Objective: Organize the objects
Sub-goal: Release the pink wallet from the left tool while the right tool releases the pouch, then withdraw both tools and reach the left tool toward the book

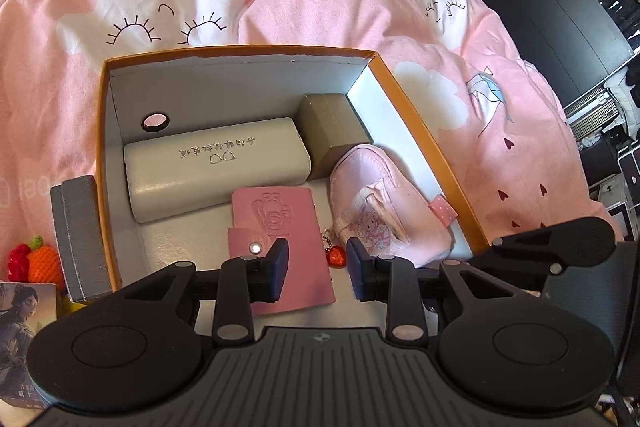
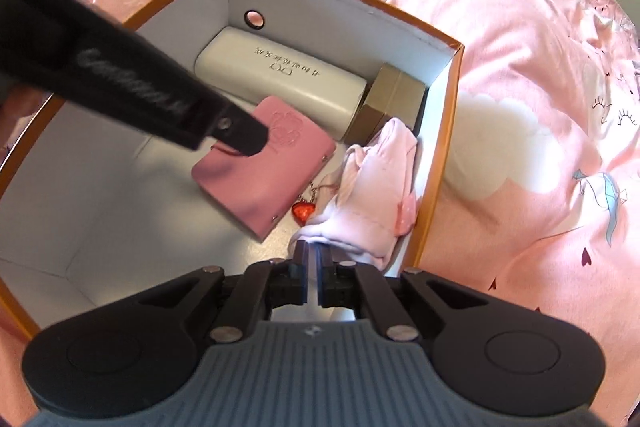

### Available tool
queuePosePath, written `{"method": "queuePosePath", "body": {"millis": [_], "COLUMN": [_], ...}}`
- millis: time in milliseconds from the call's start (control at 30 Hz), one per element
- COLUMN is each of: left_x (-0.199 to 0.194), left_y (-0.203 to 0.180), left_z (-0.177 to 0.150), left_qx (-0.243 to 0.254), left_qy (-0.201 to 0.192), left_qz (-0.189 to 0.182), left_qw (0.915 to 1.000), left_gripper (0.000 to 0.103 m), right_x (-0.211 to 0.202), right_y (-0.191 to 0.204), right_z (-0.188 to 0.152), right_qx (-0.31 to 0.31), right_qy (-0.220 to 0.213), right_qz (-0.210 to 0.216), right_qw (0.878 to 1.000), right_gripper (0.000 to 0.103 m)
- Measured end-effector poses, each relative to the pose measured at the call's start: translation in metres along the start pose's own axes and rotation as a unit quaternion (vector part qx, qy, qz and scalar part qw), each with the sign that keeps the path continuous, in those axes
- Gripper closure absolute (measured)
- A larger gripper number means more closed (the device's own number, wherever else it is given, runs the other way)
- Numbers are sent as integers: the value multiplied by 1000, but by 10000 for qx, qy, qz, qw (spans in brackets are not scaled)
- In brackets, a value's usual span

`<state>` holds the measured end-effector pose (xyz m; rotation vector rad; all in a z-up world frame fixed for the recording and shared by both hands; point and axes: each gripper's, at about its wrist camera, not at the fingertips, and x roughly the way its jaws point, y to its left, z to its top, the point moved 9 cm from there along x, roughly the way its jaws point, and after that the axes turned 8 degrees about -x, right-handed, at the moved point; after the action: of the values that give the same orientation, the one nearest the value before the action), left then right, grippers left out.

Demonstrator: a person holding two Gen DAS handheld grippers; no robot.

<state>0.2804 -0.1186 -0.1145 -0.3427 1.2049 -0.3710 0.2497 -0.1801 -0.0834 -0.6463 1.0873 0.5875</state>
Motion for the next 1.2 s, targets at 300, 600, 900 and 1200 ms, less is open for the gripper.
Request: {"method": "queuePosePath", "body": {"millis": [300, 600, 900, 1200], "left_x": [-21, -55, -95, -108], "left_y": [4, 19, 57, 91], "left_z": [2, 7, 12, 7], "left_qx": [25, 116, -175, -398], "left_qy": [-170, -766, -1227, -1168], "left_qz": [-113, 101, 287, 432], "left_qw": [9998, 9969, 9919, 9914], "left_gripper": [68, 68, 68, 67], "right_x": [-15, 7, 44, 56], "right_y": [10, 20, 42, 25], "right_z": [-4, 29, 65, 59], "right_qx": [59, -29, -315, -257], "right_qy": [-145, -414, -309, 27], "right_qz": [327, 546, 251, 27], "right_qw": [9993, 9976, 9987, 9997], "right_gripper": [96, 68, 51, 59]}}
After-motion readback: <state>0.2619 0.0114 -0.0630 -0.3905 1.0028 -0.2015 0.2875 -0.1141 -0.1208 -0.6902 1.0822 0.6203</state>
